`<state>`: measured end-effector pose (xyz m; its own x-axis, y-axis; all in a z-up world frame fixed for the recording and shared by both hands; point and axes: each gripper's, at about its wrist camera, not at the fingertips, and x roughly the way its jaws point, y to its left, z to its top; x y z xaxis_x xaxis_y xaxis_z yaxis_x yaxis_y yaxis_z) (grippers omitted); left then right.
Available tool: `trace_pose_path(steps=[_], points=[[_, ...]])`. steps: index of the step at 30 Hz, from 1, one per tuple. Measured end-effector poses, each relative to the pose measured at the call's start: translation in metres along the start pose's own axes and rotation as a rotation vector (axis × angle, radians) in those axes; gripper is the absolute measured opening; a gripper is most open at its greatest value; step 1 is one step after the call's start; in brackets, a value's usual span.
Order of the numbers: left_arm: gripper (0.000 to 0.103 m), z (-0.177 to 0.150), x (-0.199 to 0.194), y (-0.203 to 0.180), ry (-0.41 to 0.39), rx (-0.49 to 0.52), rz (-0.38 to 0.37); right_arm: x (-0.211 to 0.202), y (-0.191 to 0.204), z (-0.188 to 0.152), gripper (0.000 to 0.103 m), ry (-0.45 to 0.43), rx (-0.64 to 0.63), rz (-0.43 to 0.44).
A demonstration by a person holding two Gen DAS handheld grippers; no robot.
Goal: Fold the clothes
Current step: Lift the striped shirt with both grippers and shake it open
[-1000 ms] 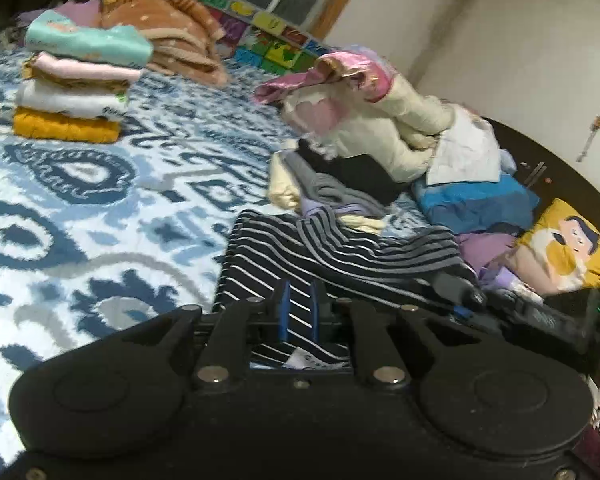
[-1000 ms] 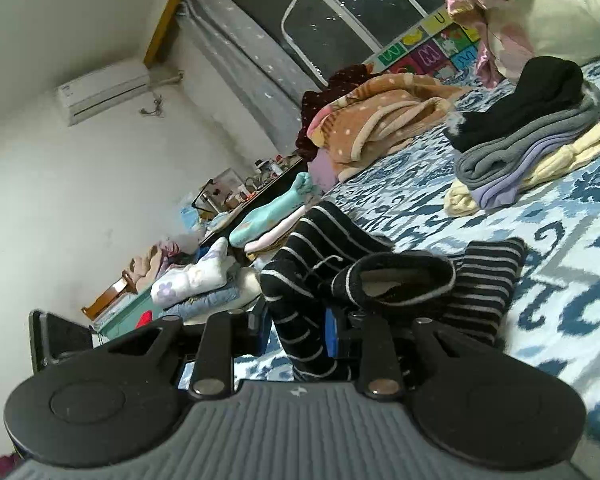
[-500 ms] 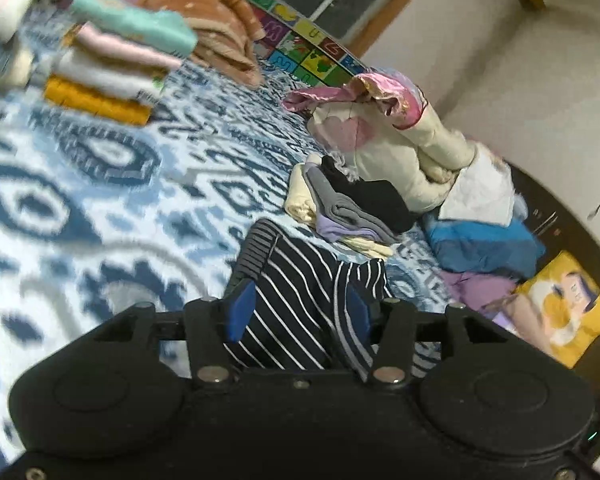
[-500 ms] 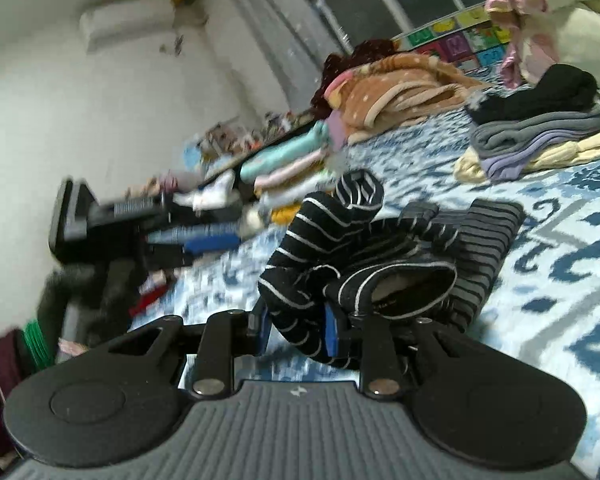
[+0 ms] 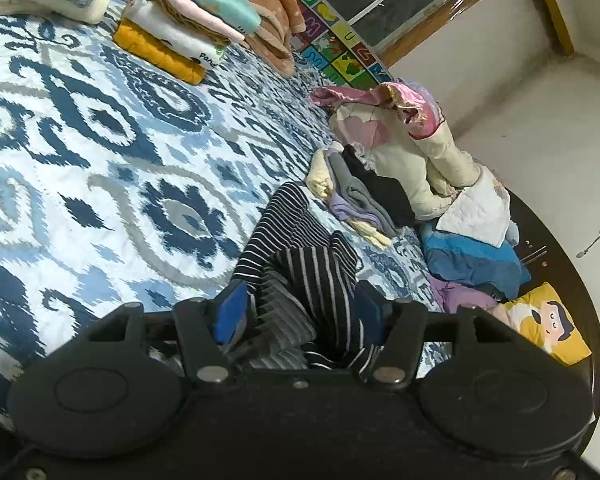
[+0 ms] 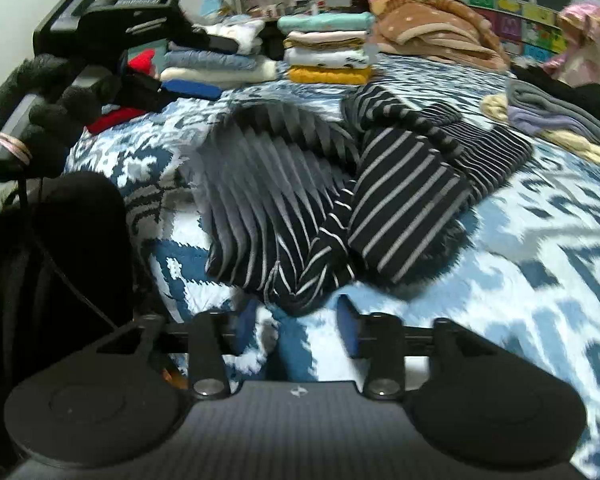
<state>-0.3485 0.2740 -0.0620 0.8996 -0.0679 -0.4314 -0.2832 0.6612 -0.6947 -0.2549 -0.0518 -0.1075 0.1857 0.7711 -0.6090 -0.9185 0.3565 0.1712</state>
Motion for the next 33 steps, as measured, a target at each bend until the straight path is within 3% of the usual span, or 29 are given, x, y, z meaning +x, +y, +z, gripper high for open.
trace_pose_path(steps=[3, 6, 10, 14, 15, 16, 17, 20, 23, 25, 28, 31, 32, 33], points=[[0.059, -0.006, 0.007, -0.007, 0.023, 0.047, 0.051, -0.008, -0.012, -0.001, 0.053, -0.041, 0.110, 0.001], [0.059, -0.019, 0.019, -0.011, 0.063, 0.140, 0.192, -0.007, -0.029, -0.003, 0.053, -0.070, 0.265, 0.015], [0.059, -0.039, 0.037, -0.006, 0.115, 0.233, 0.348, 0.013, -0.053, -0.011, 0.063, -0.063, 0.560, 0.062], [0.058, -0.056, 0.046, -0.012, 0.151, 0.333, 0.398, 0.025, -0.060, -0.018, 0.063, -0.111, 0.788, 0.105], [0.042, -0.060, 0.046, -0.016, 0.156, 0.357, 0.398, 0.028, -0.058, -0.020, 0.062, -0.124, 0.823, 0.107], [0.033, -0.063, 0.046, -0.019, 0.158, 0.370, 0.402, 0.032, -0.056, -0.022, 0.052, -0.137, 0.856, 0.107], [0.024, -0.066, 0.046, -0.020, 0.160, 0.374, 0.409, 0.036, -0.051, -0.021, 0.033, -0.130, 0.841, 0.088], [0.015, -0.069, 0.036, -0.026, 0.149, 0.362, 0.387, 0.036, -0.033, -0.010, 0.019, -0.134, 0.723, -0.002], [0.013, -0.067, 0.018, -0.033, 0.148, 0.300, 0.295, 0.011, -0.031, -0.004, 0.018, -0.228, 0.683, -0.040], [0.013, -0.070, 0.015, -0.036, 0.178, 0.290, 0.287, -0.011, -0.038, -0.003, 0.018, -0.284, 0.675, -0.043], [0.019, -0.079, 0.026, -0.036, 0.306, 0.309, 0.325, -0.010, -0.046, -0.021, 0.019, -0.183, 0.682, -0.077], [0.036, -0.082, 0.022, -0.032, 0.311, 0.276, 0.335, -0.008, -0.050, -0.040, 0.022, -0.124, 0.731, -0.096], [0.048, -0.081, 0.020, -0.033, 0.299, 0.268, 0.338, -0.012, -0.050, -0.040, 0.030, -0.139, 0.737, -0.090], [0.049, -0.079, 0.017, -0.034, 0.284, 0.262, 0.341, -0.017, -0.049, -0.040, 0.036, -0.166, 0.732, -0.083]])
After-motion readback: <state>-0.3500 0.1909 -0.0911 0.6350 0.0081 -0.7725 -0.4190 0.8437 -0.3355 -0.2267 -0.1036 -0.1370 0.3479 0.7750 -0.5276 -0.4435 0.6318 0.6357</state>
